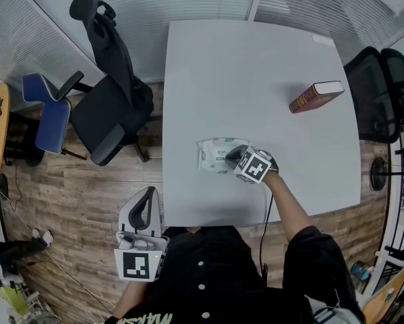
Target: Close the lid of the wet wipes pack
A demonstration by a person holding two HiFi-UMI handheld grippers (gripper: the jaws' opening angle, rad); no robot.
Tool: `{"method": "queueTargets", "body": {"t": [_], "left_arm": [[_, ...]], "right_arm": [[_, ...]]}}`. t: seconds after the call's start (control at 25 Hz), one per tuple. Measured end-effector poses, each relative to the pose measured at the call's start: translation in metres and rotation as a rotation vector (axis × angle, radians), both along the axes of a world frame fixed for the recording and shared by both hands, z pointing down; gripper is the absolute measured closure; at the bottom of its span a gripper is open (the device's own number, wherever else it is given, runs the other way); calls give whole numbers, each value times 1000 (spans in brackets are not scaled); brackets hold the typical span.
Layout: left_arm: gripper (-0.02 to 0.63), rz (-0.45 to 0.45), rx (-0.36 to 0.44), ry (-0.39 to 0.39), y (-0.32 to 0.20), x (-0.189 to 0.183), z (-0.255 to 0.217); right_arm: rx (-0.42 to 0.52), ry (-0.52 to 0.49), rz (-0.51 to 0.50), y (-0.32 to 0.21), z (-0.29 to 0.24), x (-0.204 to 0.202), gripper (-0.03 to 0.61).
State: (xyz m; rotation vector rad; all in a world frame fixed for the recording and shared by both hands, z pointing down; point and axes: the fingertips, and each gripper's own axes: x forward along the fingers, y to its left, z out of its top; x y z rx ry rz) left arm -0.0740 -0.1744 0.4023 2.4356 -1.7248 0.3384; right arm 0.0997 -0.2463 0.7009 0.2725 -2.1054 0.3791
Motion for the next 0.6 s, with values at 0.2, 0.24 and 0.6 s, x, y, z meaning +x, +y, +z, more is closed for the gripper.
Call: {"method": "queueTargets", "body": {"t": [0.2, 0.24, 0.6], "left_arm": [[601, 20, 30, -5, -2, 2, -5], [601, 13, 12, -1, -1, 1, -2], [601, 3, -15, 8, 0, 0, 1]], "right_arm": [[73, 89, -28, 3, 4, -1, 538], [92, 105, -41, 3, 4, -1, 538], [189, 167, -67, 5, 8, -2, 541]]}}
